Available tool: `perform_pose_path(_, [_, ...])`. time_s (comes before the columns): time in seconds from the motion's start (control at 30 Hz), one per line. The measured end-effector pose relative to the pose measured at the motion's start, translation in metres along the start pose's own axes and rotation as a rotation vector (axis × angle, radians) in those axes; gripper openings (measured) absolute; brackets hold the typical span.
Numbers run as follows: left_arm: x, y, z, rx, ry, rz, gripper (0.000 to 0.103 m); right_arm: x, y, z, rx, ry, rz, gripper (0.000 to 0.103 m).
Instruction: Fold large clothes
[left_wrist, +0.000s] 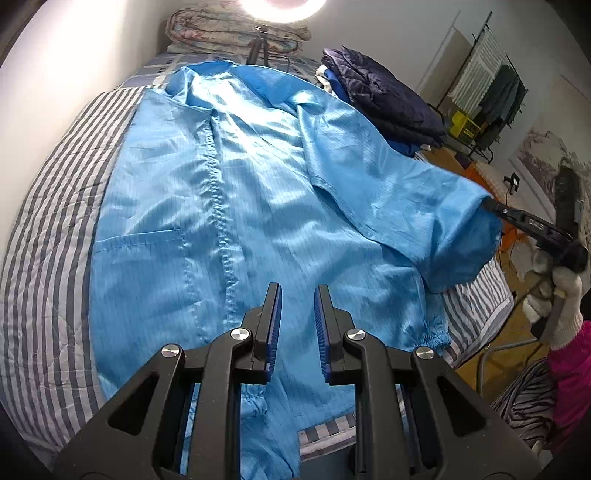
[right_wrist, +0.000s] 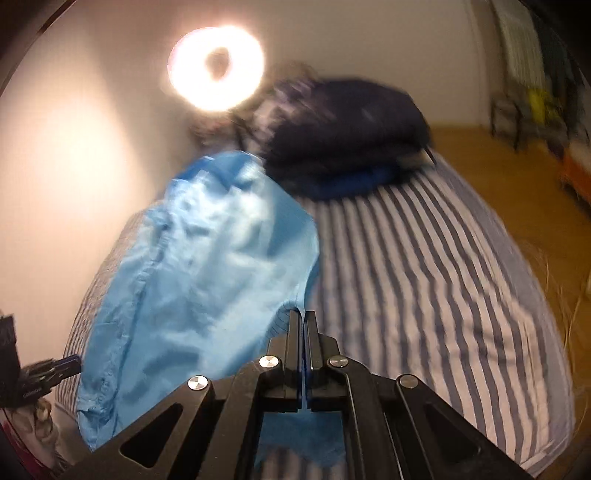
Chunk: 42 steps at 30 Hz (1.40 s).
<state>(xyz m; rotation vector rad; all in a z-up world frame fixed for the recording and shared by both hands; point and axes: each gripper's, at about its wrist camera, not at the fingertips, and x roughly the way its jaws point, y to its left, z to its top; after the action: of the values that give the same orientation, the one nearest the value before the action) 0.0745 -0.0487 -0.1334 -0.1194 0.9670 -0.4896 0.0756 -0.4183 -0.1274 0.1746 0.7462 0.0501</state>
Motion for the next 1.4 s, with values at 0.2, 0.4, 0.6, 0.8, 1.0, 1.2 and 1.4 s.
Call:
perform_pose_path(0.2, [-0.010, 0.023, 0.002, -0.073, -0.020, 0.009, 0.017, 0.007, 0.095, 0.003, -0.244, -0.017, 0.074, 0.000])
perform_pose_path(0.4, [-0.025, 0.059, 0.002, -0.181, -0.057, 0.024, 0.017, 0.037, 0.192, -0.015, -0.478, 0.037, 0.188, 0.000])
perform_pose_path(0.6, [-0.038, 0.097, -0.002, -0.274, -0.093, 0.070, 0.016, 0.082, 0.254, -0.055, -0.611, 0.196, 0.320, 0.000])
perform_pose_path(0.8, [-0.035, 0.106, -0.011, -0.282, -0.063, 0.065, 0.017, 0.101, 0.266, -0.085, -0.673, 0.329, 0.391, 0.004])
perform_pose_path(1.0, [-0.013, 0.082, -0.015, -0.238, 0.008, -0.020, 0.045, 0.069, 0.225, -0.064, -0.542, 0.310, 0.550, 0.049])
perform_pose_path(1.2, [0.019, 0.054, -0.013, -0.209, 0.091, -0.072, 0.046, 0.073, 0.141, -0.012, -0.263, 0.240, 0.504, 0.055])
perform_pose_path(1.4, [0.033, 0.048, 0.003, -0.210, 0.074, -0.035, 0.046, 0.108, 0.072, 0.036, -0.038, 0.214, 0.422, 0.056])
